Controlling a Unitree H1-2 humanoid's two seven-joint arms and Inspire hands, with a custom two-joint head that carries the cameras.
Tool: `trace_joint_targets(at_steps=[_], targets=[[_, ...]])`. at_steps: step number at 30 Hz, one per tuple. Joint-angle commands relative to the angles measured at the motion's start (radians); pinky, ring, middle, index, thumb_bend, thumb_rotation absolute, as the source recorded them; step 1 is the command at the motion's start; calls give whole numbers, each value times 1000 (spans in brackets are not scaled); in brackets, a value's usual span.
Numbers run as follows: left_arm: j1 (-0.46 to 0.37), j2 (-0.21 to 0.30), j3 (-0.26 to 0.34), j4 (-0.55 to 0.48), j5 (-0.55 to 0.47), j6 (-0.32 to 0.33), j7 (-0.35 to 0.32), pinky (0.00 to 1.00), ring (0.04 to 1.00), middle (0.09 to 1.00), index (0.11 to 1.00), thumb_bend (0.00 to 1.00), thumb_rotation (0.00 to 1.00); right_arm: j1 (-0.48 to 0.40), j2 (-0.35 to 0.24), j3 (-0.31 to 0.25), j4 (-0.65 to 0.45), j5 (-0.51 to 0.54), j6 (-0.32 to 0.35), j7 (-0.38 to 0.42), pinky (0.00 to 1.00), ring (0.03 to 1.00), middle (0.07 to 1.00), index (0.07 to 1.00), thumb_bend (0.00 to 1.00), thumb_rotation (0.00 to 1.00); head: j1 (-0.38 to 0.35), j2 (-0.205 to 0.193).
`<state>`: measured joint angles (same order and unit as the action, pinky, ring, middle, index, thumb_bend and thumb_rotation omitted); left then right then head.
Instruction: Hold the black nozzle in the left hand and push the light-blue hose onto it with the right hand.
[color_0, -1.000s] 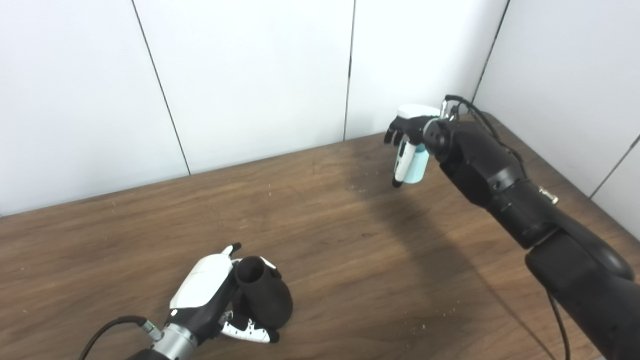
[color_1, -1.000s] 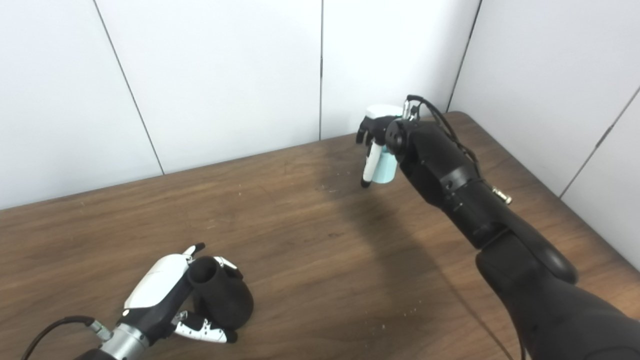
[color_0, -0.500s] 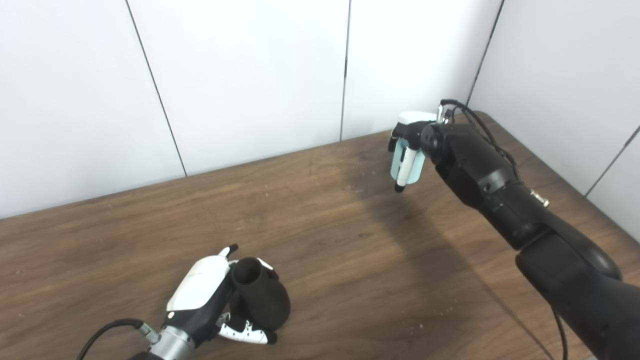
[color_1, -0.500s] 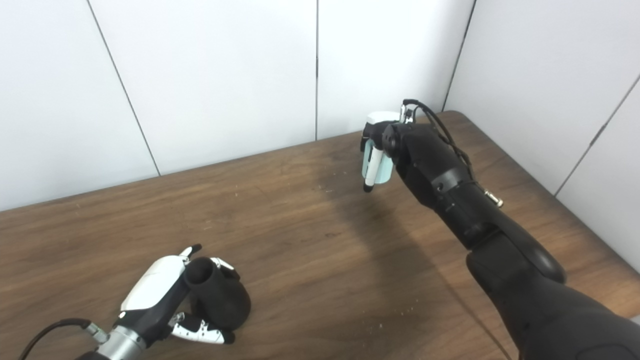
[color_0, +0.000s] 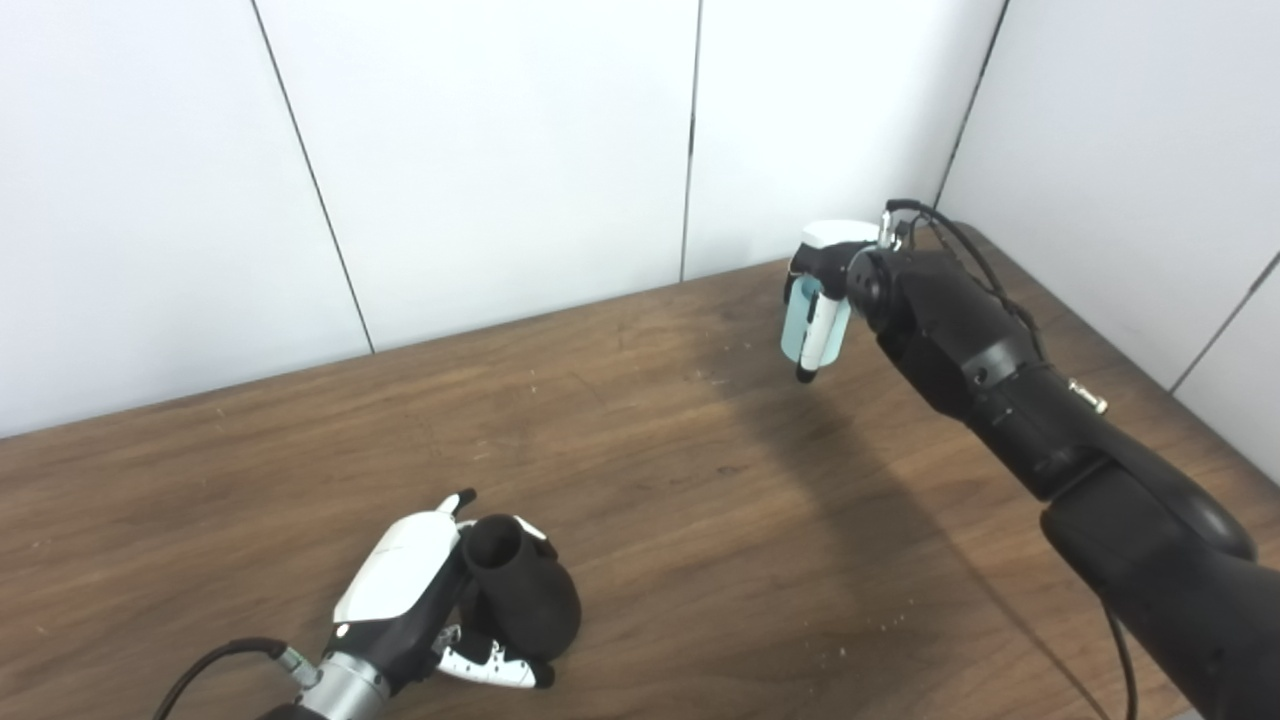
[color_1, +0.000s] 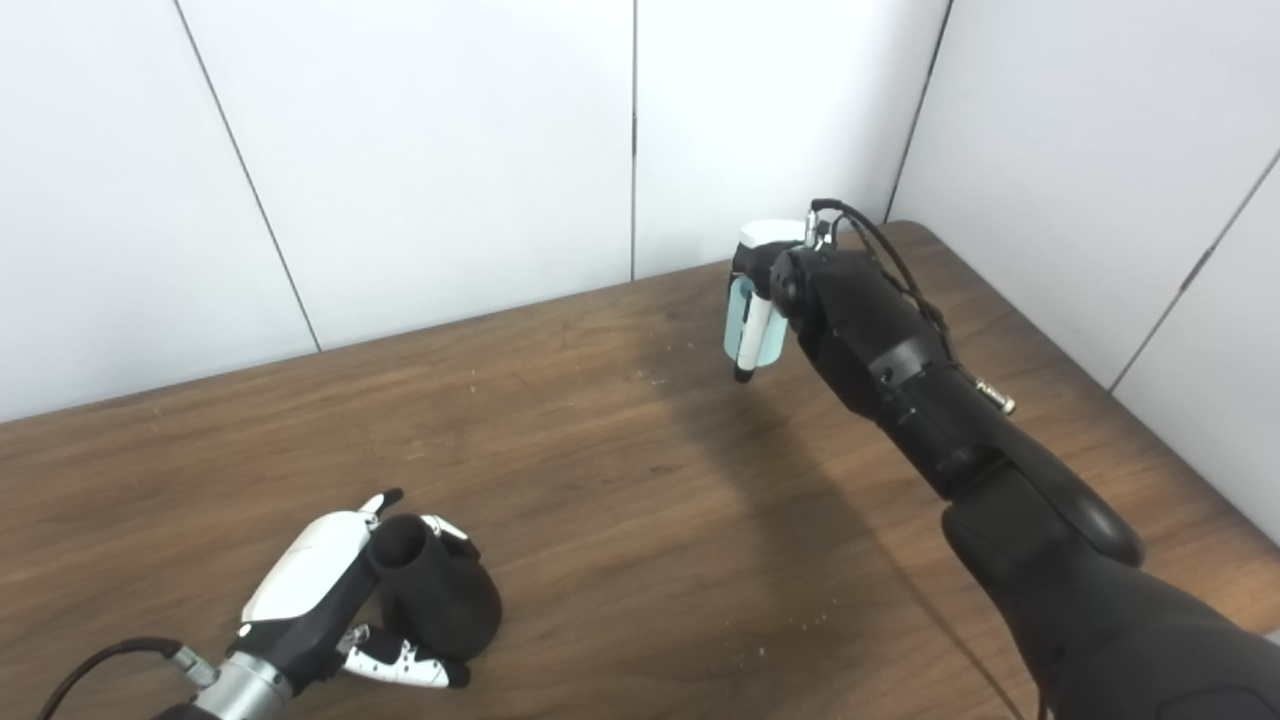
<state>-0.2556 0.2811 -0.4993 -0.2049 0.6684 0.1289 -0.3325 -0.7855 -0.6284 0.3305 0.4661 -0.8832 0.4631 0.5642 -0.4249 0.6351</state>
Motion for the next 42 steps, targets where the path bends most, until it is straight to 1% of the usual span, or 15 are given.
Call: trace_joint_targets(at_steps=[1,8,12,17,18,19,20,22,25,28,31,33,35,40,42], targets=[[26,16,-10,17,21,20,-47,1000,674,498,483,522,0,-31,-39,-8,-32,-1,-1,-26,572,652,737,707,864,0,1,1],[30,17,-11,9,22,23,-49,1000,674,496,484,522,0,-16,-37,-11,-31,11,1,-35,563,638,741,704,847,0,5,8],[31,18,-11,5,21,25,-51,1000,674,477,488,523,0,-11,-36,-18,-40,12,4,-27,564,634,744,704,846,0,5,10],[31,17,-12,7,24,27,-51,1000,674,461,491,524,0,-11,-32,-19,-25,19,4,-40,505,545,659,689,835,0,7,11],[32,17,-12,6,23,27,-51,1000,674,461,491,524,0,-11,-33,-18,-24,21,2,-45,487,524,623,681,831,0,7,11],[32,18,-11,6,22,27,-52,1000,674,463,491,524,0,-11,-34,-16,-26,22,0,-50,462,502,543,664,675,0,7,11],[32,19,-11,5,21,27,-52,1000,674,464,490,524,0,-11,-35,-15,-25,25,-5,-58,447,465,529,644,606,0,8,15],[32,20,-9,4,19,27,-53,1000,674,465,490,524,0,-10,-37,-14,-27,28,-10,-69,421,427,487,569,534,0,9,14],[31,20,-9,5,18,27,-52,1000,674,465,490,524,0,3,-39,-20,-40,39,-34,-114,370,417,496,522,520,0,10,14],[31,18,-9,5,18,27,-52,1000,674,465,490,524,0,15,-42,-24,-47,45,-63,-161,361,420,517,489,519,0,10,14],[30,16,-10,3,19,29,-53,1000,673,465,490,524,0,22,-47,-23,-45,47,-94,-206,323,442,524,489,500,0,14,15],[31,17,-10,1,19,29,-53,1000,673,467,490,524,0,27,-51,-25,-60,47,-107,-226,320,443,520,488,500,0,20,16],[31,16,-9,0,19,30,-53,1000,673,470,489,524,0,32,-52,-29,-88,48,-103,-227,318,442,515,488,500,0,24,17],[34,8,-15,3,27,32,-50,1000,672,485,486,523,0,50,-43,-31,-224,26,-64,-203,348,435,499,468,503,0,46,19],[35,5,-17,-2,30,36,-52,1000,671,487,486,523,0,56,-35,-31,-275,24,-52,-192,351,440,495,461,504,0,70,21]])
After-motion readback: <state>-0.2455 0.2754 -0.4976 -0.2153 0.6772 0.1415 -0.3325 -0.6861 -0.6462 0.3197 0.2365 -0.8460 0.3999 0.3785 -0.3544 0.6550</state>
